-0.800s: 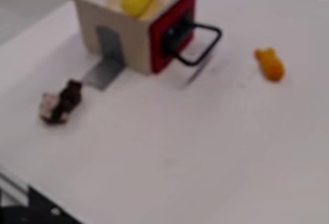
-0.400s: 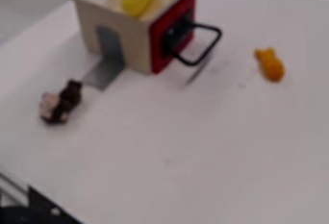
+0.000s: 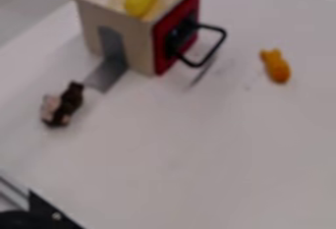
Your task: Move the object to the middle of the table
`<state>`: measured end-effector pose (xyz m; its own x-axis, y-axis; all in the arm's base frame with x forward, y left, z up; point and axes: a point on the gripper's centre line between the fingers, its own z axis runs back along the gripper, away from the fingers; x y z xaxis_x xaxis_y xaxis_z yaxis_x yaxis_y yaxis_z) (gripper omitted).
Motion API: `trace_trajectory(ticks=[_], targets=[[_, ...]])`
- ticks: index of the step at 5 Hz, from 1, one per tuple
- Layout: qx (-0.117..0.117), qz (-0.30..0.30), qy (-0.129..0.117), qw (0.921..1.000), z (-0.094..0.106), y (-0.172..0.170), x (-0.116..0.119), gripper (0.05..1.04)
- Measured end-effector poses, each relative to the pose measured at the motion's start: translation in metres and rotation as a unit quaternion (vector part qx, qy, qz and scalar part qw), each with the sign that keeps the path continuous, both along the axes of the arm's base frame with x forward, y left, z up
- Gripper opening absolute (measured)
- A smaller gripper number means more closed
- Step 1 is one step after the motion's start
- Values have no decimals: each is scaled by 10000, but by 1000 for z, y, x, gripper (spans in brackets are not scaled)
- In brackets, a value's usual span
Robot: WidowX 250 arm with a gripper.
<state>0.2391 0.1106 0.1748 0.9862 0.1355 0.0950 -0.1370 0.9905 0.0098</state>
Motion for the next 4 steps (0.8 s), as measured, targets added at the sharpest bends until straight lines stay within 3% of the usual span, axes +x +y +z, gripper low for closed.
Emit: trace_trajectory(ticks=[1,2,3,4], targets=[[113,125,100,9998,-33,13,-22,996],[59,154,65,9998,-69,31,-31,996],[205,225,333,9990,-101,46,-36,996],[350,294,804,9957,-118,52,-42,996]])
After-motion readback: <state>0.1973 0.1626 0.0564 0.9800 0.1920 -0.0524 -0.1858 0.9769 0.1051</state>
